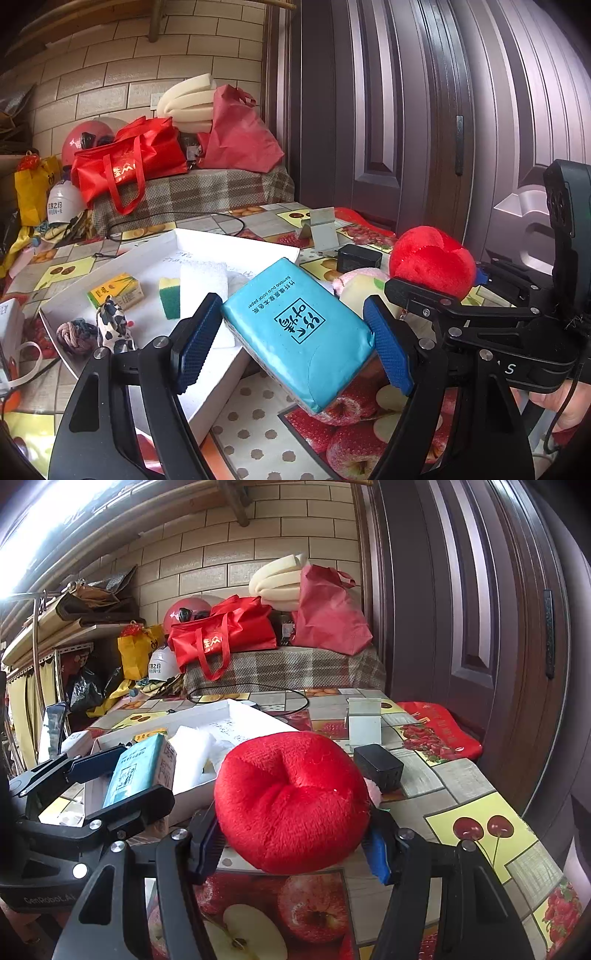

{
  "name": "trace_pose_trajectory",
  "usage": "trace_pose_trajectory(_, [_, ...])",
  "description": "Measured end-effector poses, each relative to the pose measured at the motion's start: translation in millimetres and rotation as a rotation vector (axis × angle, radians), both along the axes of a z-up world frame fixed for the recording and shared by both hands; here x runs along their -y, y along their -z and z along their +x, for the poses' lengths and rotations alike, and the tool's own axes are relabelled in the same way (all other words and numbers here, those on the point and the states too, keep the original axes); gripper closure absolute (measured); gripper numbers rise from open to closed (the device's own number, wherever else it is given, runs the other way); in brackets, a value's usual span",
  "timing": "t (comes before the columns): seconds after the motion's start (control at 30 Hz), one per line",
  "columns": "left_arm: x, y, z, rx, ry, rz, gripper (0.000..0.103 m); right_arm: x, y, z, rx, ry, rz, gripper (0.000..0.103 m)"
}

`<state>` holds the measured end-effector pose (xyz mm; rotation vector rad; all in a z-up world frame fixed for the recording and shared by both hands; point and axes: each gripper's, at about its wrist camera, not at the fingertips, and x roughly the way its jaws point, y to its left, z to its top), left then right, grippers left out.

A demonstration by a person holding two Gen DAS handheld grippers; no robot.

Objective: Organize soft objects
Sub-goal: 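Carry the tissue pack with the left tool while the right tool carries the cushion over the tray, then open the left tool over the tray while the right tool releases the cushion inside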

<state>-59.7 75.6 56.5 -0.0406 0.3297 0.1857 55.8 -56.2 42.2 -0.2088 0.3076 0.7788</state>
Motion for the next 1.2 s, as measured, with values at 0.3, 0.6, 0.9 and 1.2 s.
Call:
trace_pose_trajectory(0.3, [-8, -1, -5, 0.016, -0.022, 0.009, 0.024, -5, 0, -5, 0.011, 0.008, -0.012, 0.04])
trace_pose_trajectory(0.6, [-25, -3, -14, 0.045, -0.059, 0.01, 0.024, -11, 1, -9, 0.022, 0.017, -0.021, 0.04])
trace_pose_trajectory(0.9, [-82, -5, -33, 0.106, -0.226, -0.005, 0.024, -25, 0, -13, 0.035, 0.017, 0.013, 0.04])
trace_pose_trajectory(1.2, [-148, 2, -44, 0.111, -0.369, -0.142, 0.024, -78, 4, -25, 0.027, -0.129, -0.013, 0.04])
